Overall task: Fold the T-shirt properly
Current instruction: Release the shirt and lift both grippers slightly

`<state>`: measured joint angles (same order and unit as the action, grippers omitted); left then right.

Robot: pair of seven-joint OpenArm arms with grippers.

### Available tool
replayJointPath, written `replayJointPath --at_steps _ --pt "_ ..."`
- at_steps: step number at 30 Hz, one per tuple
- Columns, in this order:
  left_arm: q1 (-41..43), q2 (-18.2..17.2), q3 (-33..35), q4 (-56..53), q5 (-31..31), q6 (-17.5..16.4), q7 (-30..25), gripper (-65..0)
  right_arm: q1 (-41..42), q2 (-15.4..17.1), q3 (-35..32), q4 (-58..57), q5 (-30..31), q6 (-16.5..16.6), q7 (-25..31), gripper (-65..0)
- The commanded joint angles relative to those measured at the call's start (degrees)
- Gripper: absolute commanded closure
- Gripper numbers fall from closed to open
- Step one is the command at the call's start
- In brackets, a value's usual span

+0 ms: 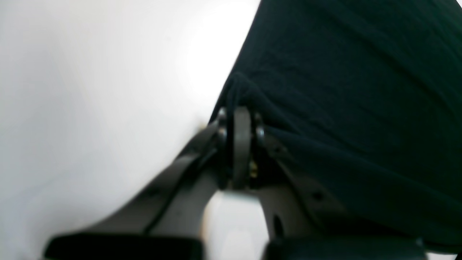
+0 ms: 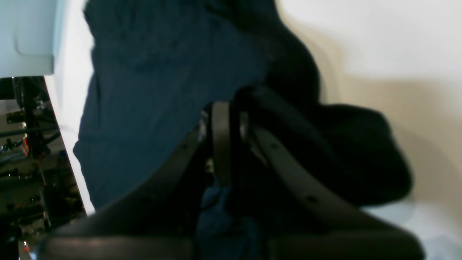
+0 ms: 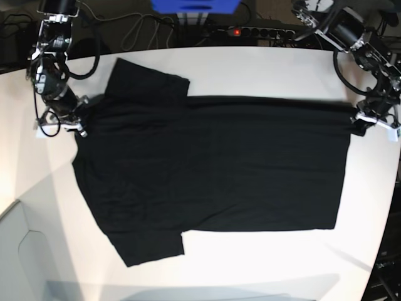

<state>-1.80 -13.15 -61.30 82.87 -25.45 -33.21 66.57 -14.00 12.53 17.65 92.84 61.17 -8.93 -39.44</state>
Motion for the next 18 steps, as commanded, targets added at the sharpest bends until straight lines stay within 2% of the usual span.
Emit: replayJointPath --at_steps 1,3,5,8,12,14,18 --pt "-0.53 -1.14 -0.11 0.95 -0.61 -0.06 -1.11 -1.1 0.33 0.87 0.42 0.92 0.50 0.36 0.72 -6.0" --pt "-0.53 -1.14 -0.11 0.95 -0.61 -0.06 -1.11 -3.9 0.33 0.78 0.42 0.92 0.50 0.36 0.72 -12.0" --pt "-0.53 -1.14 -0.11 0.95 -0.61 -0.06 -1.20 -10.5 0.33 0.78 0.42 0.92 0.50 0.36 0.72 -14.9" --pt "-0.44 -1.14 -0.37 0.95 -0.61 -0.06 -1.20 -22.4 0.33 0.78 0.42 0.92 0.59 0.36 0.63 -15.9" --pt "-0.44 -1.14 -0.46 0.95 -0.61 -0.06 -1.20 -33.4 0.33 0.87 0.50 1.10 0.77 0.36 0.36 -16.0" --pt "-0.44 -1.14 -0.46 0.95 -0.61 -0.06 -1.20 -36.1 0.33 0.78 0.77 1.10 0.86 0.36 -1.04 -16.0" --pt "-0.44 -1.14 -0.55 1.57 -0.88 -0.06 -1.20 -36.3 0.42 0.96 0.86 1.18 2.53 0.45 -1.75 -16.3"
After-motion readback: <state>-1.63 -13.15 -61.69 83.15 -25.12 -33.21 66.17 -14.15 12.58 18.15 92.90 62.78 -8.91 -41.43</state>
